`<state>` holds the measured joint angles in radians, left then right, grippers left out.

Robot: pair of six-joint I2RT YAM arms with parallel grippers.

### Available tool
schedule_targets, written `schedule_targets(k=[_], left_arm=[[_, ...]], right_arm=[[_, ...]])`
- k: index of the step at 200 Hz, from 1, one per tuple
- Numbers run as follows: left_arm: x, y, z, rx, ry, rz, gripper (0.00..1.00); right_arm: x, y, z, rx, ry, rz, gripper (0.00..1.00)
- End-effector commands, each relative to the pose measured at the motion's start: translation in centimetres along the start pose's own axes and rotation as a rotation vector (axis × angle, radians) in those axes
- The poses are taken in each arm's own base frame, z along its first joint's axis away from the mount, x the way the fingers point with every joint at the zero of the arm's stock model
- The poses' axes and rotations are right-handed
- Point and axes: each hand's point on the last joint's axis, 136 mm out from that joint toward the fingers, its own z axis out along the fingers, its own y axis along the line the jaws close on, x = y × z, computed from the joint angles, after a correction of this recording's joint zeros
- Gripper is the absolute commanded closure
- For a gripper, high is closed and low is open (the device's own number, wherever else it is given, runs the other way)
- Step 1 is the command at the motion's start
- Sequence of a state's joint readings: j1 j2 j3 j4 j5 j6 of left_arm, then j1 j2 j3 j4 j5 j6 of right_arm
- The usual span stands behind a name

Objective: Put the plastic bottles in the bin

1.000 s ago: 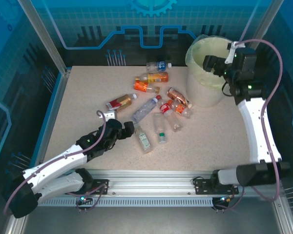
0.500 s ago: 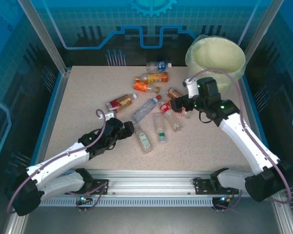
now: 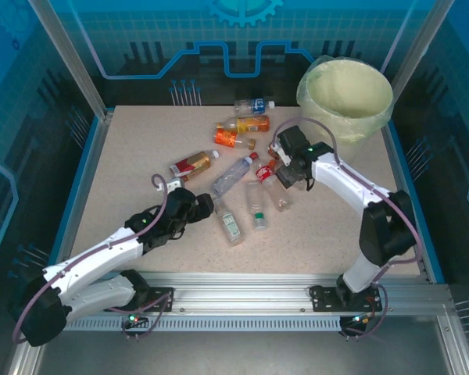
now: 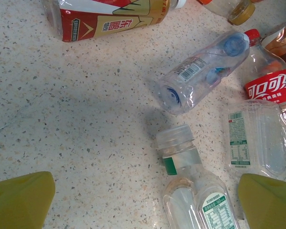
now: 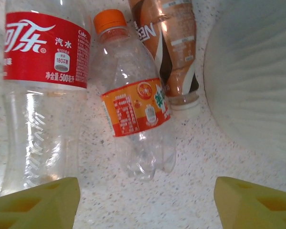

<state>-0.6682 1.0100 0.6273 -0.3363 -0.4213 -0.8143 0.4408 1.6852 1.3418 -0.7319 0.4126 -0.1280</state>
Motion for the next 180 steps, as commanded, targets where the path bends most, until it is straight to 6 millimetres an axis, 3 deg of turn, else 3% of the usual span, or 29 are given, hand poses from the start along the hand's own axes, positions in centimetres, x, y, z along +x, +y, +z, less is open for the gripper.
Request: schedule_targets(k=[1, 62, 101, 125, 152, 180], left_arm=[[-0.6, -0.5, -0.2, -0.001, 0.010, -0.024, 0.01], [-0.7, 0.5, -0.7, -0.027, -0.006, -0.031, 0.01], [-0.6, 0.9, -0.7, -0.034, -0.004, -0.040, 0.01], [-0.6, 0.8, -0.7, -0.031, -0.002, -0.041, 0.01], [-0.8, 0.9, -0.6, -0.038, -0.009, -0.042, 0.01], [-0.8, 0.8, -0.5, -0.030, -0.007, -0.049, 0.01]], right_arm=[[0.1, -0.2, 1.2, 0.058, 0.089, -0.106, 0.27], [0.4, 1.6, 6.5, -0.019, 0.217, -0.199, 0.28], [0.4, 2.7, 8.7, -0.058, 0.260, -0.263, 0.28], [0.4, 3.6, 9.3, -0.101, 0.273, -0.272, 0.28], [0.1, 6.9, 7.8, -0.251, 0.251, -0.264, 0.29], [-0.2, 5.8, 8.1, -0.191, 0.244, -0.231, 0.29]])
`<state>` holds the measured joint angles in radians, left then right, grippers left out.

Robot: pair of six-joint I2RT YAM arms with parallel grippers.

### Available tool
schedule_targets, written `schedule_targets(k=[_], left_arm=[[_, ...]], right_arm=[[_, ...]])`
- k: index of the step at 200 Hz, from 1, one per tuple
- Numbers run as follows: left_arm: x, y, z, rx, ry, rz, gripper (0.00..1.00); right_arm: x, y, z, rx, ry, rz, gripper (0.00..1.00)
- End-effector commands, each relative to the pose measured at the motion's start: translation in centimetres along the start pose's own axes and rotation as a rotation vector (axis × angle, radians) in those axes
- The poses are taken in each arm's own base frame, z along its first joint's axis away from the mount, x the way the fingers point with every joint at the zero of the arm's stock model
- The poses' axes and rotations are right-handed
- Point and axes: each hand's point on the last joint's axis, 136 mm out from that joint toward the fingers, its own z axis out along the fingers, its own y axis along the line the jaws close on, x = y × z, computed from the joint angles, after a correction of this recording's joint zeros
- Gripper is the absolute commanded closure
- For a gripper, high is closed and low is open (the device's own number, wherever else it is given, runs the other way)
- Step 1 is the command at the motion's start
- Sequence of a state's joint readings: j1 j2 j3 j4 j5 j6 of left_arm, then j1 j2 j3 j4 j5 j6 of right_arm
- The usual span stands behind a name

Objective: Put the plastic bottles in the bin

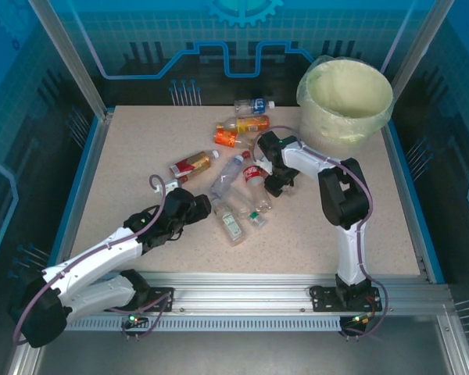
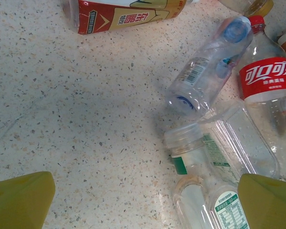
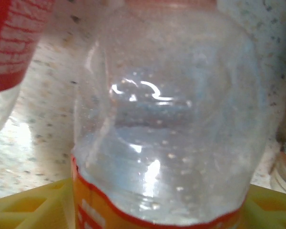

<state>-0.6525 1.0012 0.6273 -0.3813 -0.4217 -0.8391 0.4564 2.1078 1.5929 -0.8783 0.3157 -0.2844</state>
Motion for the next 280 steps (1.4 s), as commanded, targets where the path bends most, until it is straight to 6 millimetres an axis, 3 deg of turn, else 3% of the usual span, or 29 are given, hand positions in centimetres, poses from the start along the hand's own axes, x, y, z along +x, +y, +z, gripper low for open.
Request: schedule_targets(k=[1, 22, 45, 77, 113, 146, 192, 237, 280], left_arm=[[-1.0, -0.3, -0.4, 0.008, -0.019, -0.026, 0.01], [-0.7, -0.5, -0.3, 0.013, -0.003, -0.028, 0.01], [0.1, -0.6, -0.2, 0.025, 0.035, -0.060, 0.01], [1.3, -0.5, 0.2, 0.038, 0.081, -0.108, 0.01], [1.5, -0.6, 0.3, 0.040, 0.097, -0.118, 0.01], [1.8, -2.8, -0.1, 0.095, 0.173, -0.114, 0.01], [2.2, -2.6, 0.4, 0.003, 0.226, -0.145, 0.01], [4.5, -3.5, 0.6, -0.048, 0.275, -0.167, 0.01], [7.2, -5.2, 0.2, -0.087, 0.313, -0.085, 0.01]], right_arm=[[-0.7, 0.2, -1.1, -0.010, -0.024, 0.021, 0.29], [-0.2, -0.7, -0.2, 0.012, 0.010, 0.050, 0.29], [0.1, -0.1, 0.3, -0.014, 0.031, 0.052, 0.34], [-0.3, 0.4, -1.2, -0.034, -0.003, 0.057, 0.45], [-1.3, -0.2, -5.8, 0.001, -0.122, 0.086, 0.53], [-1.8, -0.5, -10.2, 0.027, -0.248, 0.109, 0.56], [-2.0, -0.6, -15.4, 0.062, -0.399, 0.147, 0.57], [-2.8, -0.5, -22.0, 0.043, -0.598, 0.203, 0.57], [-1.9, -1.6, -27.9, 0.051, -0.761, 0.288, 0.57]])
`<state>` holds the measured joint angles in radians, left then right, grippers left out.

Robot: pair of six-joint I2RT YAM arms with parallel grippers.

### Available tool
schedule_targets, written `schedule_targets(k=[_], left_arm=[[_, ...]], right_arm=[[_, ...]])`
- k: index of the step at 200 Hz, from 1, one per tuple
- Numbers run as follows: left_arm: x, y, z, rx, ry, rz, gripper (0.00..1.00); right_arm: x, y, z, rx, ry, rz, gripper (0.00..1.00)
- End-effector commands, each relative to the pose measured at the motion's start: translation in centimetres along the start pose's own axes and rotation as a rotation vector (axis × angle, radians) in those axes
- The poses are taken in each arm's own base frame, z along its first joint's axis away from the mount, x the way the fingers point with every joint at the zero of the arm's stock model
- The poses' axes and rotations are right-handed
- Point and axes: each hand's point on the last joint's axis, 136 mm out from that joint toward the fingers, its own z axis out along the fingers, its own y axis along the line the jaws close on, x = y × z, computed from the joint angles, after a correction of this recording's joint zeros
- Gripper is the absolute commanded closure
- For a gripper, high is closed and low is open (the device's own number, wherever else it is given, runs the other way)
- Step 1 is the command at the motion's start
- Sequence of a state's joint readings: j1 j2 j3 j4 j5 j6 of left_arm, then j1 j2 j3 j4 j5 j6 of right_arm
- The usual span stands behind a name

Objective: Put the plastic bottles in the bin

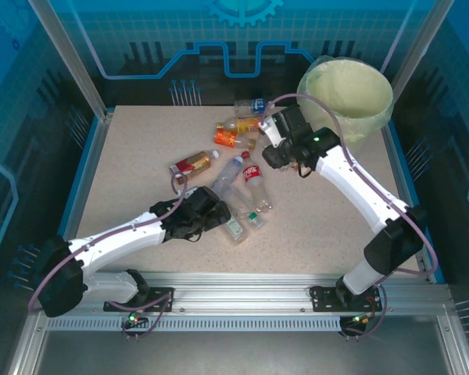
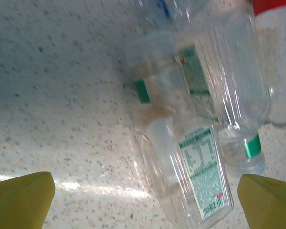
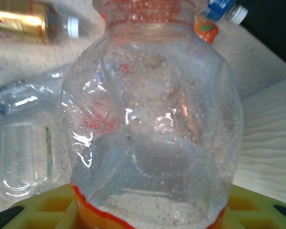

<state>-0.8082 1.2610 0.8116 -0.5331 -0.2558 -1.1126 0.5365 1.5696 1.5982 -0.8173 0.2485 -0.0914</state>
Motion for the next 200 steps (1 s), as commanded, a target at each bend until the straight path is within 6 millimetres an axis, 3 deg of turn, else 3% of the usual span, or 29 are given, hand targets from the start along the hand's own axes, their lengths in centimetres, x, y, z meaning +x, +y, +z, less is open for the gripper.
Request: schedule_targets(k=[1, 34, 56, 67, 93, 127, 144, 200], left_arm=[[0.7, -0.5, -0.3, -0.047, -0.002, -0.001, 0.01], [2.0, -2.7, -0.3, -0.074, -0.002, 0.166, 0.01], [2.6, -3.2, -0.3, -0.143, -0.015, 0.254, 0.01], [3.2, -3.3, 0.3, -0.156, 0.015, 0.265, 0.01], [3.6, -3.0, 0.9, -0.197, 0.041, 0.277, 0.01], [3.9, -3.3, 1.1, -0.167, 0.053, 0.279, 0.01], [4.3, -3.4, 1.5, -0.160, 0.070, 0.289, 0.01], [4.9, -3.8, 2.5, -0.170, 0.112, 0.297, 0.01]], right_arm=[[-3.1, -0.5, -4.0, -0.004, -0.148, 0.074, 0.57], [-4.7, -2.4, -7.4, 0.010, -0.246, 0.140, 0.56], [-5.5, -4.9, -9.7, 0.038, -0.302, 0.186, 0.56], [-5.8, -6.9, -10.7, 0.074, -0.324, 0.223, 0.56], [-5.1, -14.0, -12.1, 0.243, -0.344, 0.361, 0.56], [-3.3, -22.1, -11.9, 0.434, -0.331, 0.513, 0.54], [-2.4, -25.1, -11.1, 0.498, -0.312, 0.554, 0.53], [-0.6, -32.1, -8.1, 0.651, -0.234, 0.642, 0.52]])
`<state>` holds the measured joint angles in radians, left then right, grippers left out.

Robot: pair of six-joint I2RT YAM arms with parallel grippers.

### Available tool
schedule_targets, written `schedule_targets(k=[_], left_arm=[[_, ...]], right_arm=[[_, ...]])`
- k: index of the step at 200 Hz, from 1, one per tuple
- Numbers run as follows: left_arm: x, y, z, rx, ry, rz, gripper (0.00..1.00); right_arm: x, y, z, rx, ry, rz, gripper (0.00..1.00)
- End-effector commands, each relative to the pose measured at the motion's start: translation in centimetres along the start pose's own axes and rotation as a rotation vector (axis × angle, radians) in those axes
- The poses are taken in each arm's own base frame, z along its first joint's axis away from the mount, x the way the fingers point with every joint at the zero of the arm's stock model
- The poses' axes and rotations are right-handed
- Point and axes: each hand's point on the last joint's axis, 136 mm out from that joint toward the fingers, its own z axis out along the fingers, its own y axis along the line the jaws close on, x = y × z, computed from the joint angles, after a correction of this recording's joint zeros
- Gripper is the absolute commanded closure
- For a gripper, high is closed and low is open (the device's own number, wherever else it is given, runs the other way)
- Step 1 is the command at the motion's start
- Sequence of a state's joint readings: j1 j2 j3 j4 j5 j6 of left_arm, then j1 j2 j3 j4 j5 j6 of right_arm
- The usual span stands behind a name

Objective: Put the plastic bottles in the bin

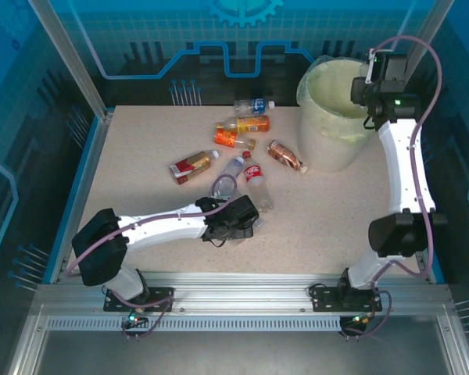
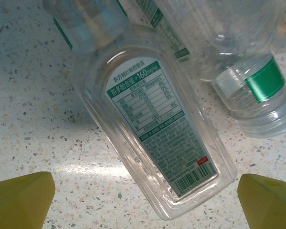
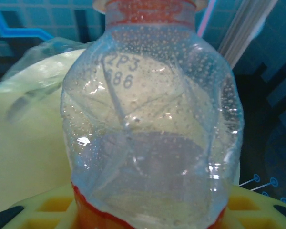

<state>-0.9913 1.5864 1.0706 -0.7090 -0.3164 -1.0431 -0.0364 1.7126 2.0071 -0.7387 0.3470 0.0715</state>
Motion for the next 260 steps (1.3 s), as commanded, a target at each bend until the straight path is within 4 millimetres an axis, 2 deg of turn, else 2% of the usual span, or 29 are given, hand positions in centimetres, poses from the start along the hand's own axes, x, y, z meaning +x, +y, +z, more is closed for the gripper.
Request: schedule_targets(k=[1, 28, 55, 71, 95, 143, 205, 220, 260], left_arm=[[0.0, -0.6, 0.0, 0.016, 0.022, 0.015, 0.01], [0.3, -0.6, 1.0, 0.026, 0.063, -0.004, 0.01], [0.3, -0.7, 1.4, 0.033, 0.074, -0.001, 0.01], [0.2, -0.8, 1.6, 0.028, 0.074, 0.003, 0.01], [0.2, -0.5, 2.0, 0.013, 0.081, 0.006, 0.01], [1.0, 0.1, 2.9, -0.014, 0.112, -0.010, 0.01], [1.4, 0.5, 3.8, 0.002, 0.142, -0.038, 0.06], [1.5, 0.5, 3.9, 0.006, 0.147, -0.040, 0.08], [1.5, 0.8, 4.1, 0.024, 0.153, -0.062, 0.14]], right_arm=[[-1.5, -2.3, 1.6, 0.094, -0.029, 0.050, 0.52], [-0.1, -2.8, 5.1, 0.165, 0.028, 0.033, 0.50], [1.7, -3.3, 7.8, 0.220, 0.083, 0.032, 0.48], [2.8, -3.4, 8.8, 0.234, 0.127, 0.033, 0.45], [3.7, -3.3, 9.1, 0.259, 0.164, 0.023, 0.39], [3.7, -3.4, 7.3, 0.293, 0.146, 0.020, 0.22], [1.6, -1.4, 3.1, 0.189, 0.048, 0.042, 0.12], [1.0, -1.0, 1.9, 0.167, 0.026, 0.038, 0.00], [-0.2, 0.1, -1.9, 0.120, -0.042, 0.027, 0.00]])
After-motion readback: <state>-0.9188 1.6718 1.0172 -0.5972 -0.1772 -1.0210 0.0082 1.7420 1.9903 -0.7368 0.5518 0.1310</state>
